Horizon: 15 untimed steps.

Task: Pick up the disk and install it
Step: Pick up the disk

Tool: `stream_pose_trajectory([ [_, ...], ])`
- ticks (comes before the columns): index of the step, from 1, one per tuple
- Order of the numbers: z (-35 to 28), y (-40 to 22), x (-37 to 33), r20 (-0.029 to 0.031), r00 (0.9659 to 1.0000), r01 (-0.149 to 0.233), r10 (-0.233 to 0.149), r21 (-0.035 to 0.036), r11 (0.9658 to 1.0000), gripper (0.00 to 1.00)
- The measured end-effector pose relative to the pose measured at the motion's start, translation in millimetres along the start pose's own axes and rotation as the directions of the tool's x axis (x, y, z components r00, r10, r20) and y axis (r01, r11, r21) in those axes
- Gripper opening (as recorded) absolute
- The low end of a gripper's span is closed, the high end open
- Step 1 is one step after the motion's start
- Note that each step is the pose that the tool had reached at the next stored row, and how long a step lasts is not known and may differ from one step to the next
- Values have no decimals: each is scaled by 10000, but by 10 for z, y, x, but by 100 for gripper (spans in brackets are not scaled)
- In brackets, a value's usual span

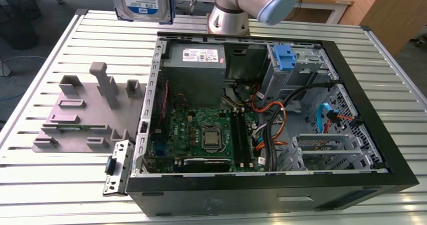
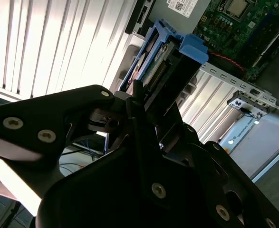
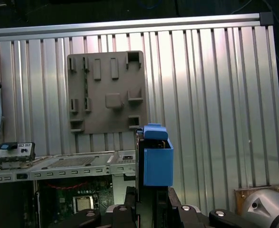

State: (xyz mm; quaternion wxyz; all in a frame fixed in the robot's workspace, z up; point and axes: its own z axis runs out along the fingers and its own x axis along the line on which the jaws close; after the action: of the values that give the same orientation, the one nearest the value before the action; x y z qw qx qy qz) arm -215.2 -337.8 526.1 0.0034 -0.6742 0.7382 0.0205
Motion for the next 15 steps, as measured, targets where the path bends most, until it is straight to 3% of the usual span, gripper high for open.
stream_pose_trajectory([
  [15,-6,-252,-23,0,10000,0,0,0,10000,35],
])
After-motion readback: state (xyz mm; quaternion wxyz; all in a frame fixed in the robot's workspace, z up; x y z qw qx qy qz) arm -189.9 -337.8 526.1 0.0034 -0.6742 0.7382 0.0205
